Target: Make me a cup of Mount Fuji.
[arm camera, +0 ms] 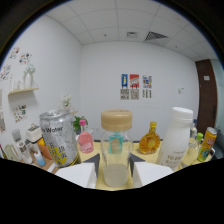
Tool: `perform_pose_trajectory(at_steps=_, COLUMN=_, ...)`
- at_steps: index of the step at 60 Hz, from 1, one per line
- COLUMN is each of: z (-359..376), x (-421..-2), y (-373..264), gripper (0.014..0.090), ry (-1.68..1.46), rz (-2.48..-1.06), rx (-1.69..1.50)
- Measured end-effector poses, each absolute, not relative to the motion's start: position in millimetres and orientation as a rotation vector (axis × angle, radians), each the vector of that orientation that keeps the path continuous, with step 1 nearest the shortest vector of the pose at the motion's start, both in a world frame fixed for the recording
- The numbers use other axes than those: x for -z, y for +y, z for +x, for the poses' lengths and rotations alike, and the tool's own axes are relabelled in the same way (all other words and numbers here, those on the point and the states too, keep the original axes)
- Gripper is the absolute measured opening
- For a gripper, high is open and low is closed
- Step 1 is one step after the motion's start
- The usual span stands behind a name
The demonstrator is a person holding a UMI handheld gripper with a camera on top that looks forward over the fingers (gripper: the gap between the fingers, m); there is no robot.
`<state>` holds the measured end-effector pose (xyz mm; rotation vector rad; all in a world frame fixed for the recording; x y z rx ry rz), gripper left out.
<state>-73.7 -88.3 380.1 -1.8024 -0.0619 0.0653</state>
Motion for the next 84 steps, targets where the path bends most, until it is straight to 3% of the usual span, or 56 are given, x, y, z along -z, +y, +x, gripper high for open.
perform_pose_trajectory(at_steps=4, z=-70.8, x=-378.6, y=-85.3, gripper=0.0421, ry=-0.060, rz=-1.807, rx=-0.050)
perform_pose_trajectory(at_steps=23, z=-76.0, x=-396.7, y=-106.6, gripper=0.0385, ry=-0.088, rz=-1.792, rx=-0.042)
perform_pose_trajectory(at_steps=33, z=-71.4, x=-426.5, y=-144.9, gripper=0.0376, ry=-0.066, rz=-1.731, rx=-0.035)
perform_pose_trajectory(at_steps=39, z=-66.7, x=-418.6, y=-172.8, gripper=0.0375, ry=-0.047, rz=-1.729, rx=-0.028)
perform_pose_trajectory(at_steps=45, z=-60.8, x=-384.2, y=-197.5, gripper=0.0374, ry=-0.003, rz=-1.764, rx=-0.017)
perform_pose_trajectory(at_steps=66, z=-50.4, x=-195.5, y=-237.8, gripper=0.0376, ry=0.120, rz=-1.929, rx=-0.001)
perform_pose_trajectory(at_steps=76, z=-52.0, x=-139.8, y=-233.4, gripper=0.0375, ry=0.145, rz=-1.961, rx=-0.026)
perform_pose_trajectory(at_steps=84, z=-58.9, x=-120.5, y=-228.1, gripper=0.0376, ry=0.272, rz=-1.964, rx=-0.196)
